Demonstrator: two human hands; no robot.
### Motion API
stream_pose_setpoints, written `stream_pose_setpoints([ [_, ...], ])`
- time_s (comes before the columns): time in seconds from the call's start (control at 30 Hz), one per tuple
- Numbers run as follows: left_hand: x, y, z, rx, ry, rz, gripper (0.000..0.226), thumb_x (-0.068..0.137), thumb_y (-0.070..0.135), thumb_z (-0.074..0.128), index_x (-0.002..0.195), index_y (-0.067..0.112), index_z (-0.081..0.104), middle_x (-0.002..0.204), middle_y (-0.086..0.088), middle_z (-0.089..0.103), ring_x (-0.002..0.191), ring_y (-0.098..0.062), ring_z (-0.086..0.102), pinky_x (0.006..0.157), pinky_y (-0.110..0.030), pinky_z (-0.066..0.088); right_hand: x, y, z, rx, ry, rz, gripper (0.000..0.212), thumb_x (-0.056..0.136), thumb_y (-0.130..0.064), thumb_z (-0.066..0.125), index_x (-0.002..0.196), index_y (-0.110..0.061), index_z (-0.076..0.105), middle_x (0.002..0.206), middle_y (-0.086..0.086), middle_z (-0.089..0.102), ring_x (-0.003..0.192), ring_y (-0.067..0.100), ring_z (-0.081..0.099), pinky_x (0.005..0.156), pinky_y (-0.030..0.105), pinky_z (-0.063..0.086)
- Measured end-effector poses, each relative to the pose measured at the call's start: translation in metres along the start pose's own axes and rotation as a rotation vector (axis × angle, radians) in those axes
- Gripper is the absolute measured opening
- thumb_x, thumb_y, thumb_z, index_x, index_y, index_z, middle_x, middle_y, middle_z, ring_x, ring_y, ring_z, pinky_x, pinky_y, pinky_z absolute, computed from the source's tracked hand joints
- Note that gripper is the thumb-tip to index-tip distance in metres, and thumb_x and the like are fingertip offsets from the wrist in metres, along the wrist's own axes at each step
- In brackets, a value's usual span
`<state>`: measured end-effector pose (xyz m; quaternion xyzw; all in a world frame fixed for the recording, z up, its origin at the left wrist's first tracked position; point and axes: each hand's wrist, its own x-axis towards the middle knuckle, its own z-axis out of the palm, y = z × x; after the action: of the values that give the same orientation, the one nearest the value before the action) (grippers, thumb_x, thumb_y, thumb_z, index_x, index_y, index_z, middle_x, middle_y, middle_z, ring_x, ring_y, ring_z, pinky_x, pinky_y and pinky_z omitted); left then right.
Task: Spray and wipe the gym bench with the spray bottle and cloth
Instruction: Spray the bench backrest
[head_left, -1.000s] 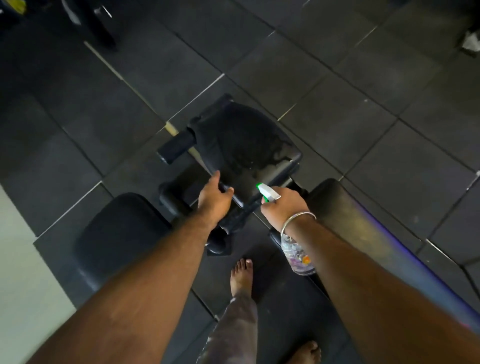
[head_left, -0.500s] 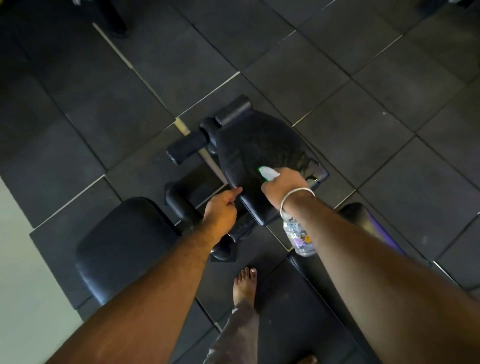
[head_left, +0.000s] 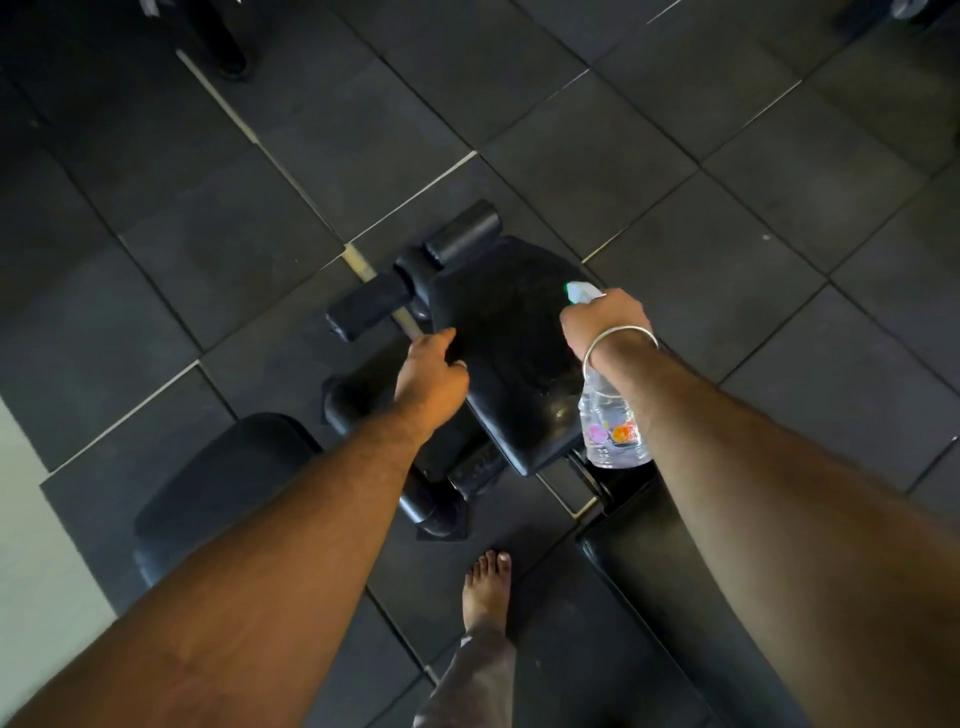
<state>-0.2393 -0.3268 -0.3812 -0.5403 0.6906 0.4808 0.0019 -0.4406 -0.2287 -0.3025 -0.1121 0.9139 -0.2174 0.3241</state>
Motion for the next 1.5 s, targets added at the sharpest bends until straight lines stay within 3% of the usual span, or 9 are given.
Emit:
stream_pose_setpoints([
  [0.27,0.003,0.006,-0.004,0.114,0.004,-0.006,0.059,0.098,0.022,0.059,0.156,0.024,0.054,0.157,-0.002,0.052,0.135,-0.024,0.061,0.114,-0.04,0.05,0.008,0.033,-0.02,-0.044,-0.177,0.063,0.036,0.057,-0.018,0.058,0.088,-0.006,0.071,0.076,0.013,0.079,0.08,0.042,0.078,0.079,0.057,0.065],
  [0.37,-0.005,0.005,-0.002,0.174,0.0,0.029,0.058,0.099,0.022,0.059,0.157,0.024,0.053,0.158,0.0,0.049,0.134,-0.023,0.06,0.113,-0.034,0.047,-0.012,0.062,-0.013,-0.199,-0.362,0.03,0.04,0.06,-0.016,0.064,0.098,-0.012,0.076,0.081,0.013,0.08,0.082,0.04,0.078,0.082,0.052,0.066],
  [0.5,-0.017,0.01,0.006,0.151,0.016,0.02,0.06,0.102,0.019,0.058,0.161,0.023,0.047,0.164,0.001,0.042,0.139,-0.023,0.056,0.112,-0.031,0.043,-0.039,0.091,-0.002,-0.258,-0.385,0.038,0.012,0.07,-0.016,0.058,0.075,-0.022,0.066,0.086,0.011,0.08,0.085,0.037,0.075,0.081,0.038,0.061],
  [0.67,-0.032,0.023,0.024,0.353,0.036,0.114,0.066,0.103,0.022,0.06,0.165,0.021,0.038,0.173,-0.001,0.032,0.154,-0.028,0.039,0.123,-0.054,0.038,-0.03,0.111,-0.019,-0.11,-0.131,0.124,0.04,0.064,-0.032,0.058,0.094,-0.013,0.074,0.094,0.018,0.078,0.089,0.04,0.075,0.086,0.043,0.062],
  [0.93,-0.047,0.044,0.054,0.692,-0.064,0.264,0.071,0.104,0.029,0.06,0.168,0.028,0.029,0.179,-0.002,0.019,0.164,-0.023,0.019,0.129,-0.057,0.022,0.005,0.123,-0.038,0.154,-0.029,0.206,0.048,0.064,-0.036,0.053,0.098,-0.009,0.075,0.091,0.014,0.079,0.086,0.04,0.077,0.085,0.053,0.065],
  [1.1,-0.094,0.066,0.074,0.36,-0.212,0.415,0.084,0.091,0.042,0.081,0.162,0.02,0.044,0.167,0.0,0.045,0.154,-0.017,0.041,0.127,-0.037,0.034,-0.011,0.152,-0.051,0.341,0.147,0.19,0.041,0.061,-0.044,0.064,0.091,-0.019,0.074,0.08,0.006,0.077,0.075,0.036,0.075,0.077,0.05,0.065],
  [1.23,-0.166,0.087,0.118,0.192,-0.526,0.584,0.091,0.069,0.064,0.088,0.148,0.043,0.049,0.136,0.036,0.062,0.124,0.02,0.054,0.109,-0.014,0.046,-0.051,0.189,-0.072,0.639,0.273,0.101,0.04,0.053,-0.042,0.061,0.089,-0.032,0.075,0.07,-0.003,0.071,0.066,0.027,0.069,0.069,0.05,0.064],
  [1.33,-0.202,0.096,0.166,0.224,-0.574,0.585,0.105,0.063,0.06,0.097,0.153,0.039,0.047,0.141,0.019,0.066,0.13,0.001,0.061,0.111,-0.032,0.052,-0.091,0.214,-0.095,0.749,0.361,0.036,0.041,0.055,-0.039,0.059,0.093,-0.04,0.076,0.073,-0.006,0.072,0.064,0.014,0.068,0.062,0.036,0.059],
  [1.5,-0.248,0.118,0.238,0.45,-0.332,0.668,0.087,0.068,0.062,0.091,0.141,0.032,0.054,0.131,0.005,0.073,0.119,-0.02,0.072,0.095,-0.025,0.052,-0.143,0.269,-0.13,0.806,0.494,-0.125,0.034,0.068,-0.032,0.07,0.097,-0.05,0.073,0.088,-0.014,0.073,0.083,0.007,0.072,0.07,0.026,0.061],
])
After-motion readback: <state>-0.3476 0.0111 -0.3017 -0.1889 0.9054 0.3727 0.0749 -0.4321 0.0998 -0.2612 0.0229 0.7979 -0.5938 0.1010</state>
